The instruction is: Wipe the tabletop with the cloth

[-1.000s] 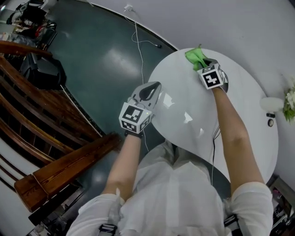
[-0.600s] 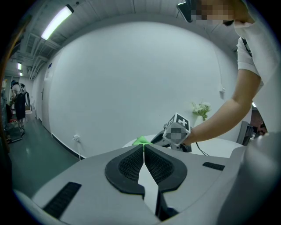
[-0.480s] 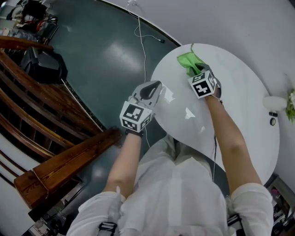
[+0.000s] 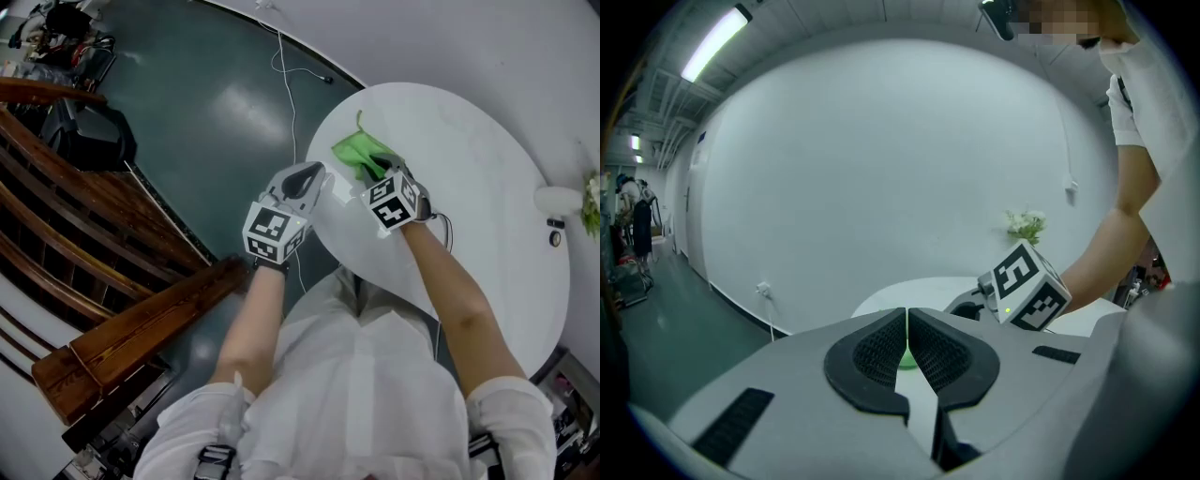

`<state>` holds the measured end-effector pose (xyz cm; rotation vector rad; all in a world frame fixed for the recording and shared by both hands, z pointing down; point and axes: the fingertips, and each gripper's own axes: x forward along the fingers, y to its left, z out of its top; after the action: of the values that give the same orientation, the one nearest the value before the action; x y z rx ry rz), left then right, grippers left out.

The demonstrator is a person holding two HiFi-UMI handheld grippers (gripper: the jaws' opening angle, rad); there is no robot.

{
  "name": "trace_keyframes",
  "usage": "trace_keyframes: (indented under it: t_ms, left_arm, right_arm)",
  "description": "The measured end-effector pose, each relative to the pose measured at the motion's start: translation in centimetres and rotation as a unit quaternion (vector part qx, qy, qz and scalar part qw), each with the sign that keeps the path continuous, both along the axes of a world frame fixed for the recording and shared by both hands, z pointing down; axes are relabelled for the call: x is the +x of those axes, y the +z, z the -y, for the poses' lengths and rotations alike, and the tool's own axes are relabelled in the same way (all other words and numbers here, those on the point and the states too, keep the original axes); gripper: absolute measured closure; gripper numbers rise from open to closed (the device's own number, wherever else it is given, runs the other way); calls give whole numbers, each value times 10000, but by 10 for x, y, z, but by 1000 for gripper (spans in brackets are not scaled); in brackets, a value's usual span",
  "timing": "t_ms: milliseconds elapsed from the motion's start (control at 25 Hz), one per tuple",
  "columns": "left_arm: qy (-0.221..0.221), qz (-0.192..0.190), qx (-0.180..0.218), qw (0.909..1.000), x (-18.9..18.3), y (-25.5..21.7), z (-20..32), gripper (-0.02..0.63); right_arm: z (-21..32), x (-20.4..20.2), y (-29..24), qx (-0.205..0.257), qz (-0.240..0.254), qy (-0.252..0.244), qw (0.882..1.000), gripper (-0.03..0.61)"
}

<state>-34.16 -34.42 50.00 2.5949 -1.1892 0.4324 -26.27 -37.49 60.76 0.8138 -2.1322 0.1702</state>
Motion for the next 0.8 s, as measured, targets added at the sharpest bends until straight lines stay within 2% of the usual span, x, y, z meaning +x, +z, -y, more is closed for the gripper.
trace_keyframes:
  t_ms: [360, 800]
  left_arm:
    - [10, 49, -143, 9999, -13, 9, -20, 594]
    - [248, 55, -170, 9995, 4, 9, -23, 594]
  right_arm:
    - [-88, -37, 4, -367, 253, -624, 9971, 509]
    - [-169, -42, 8, -996, 616, -647, 9910, 509]
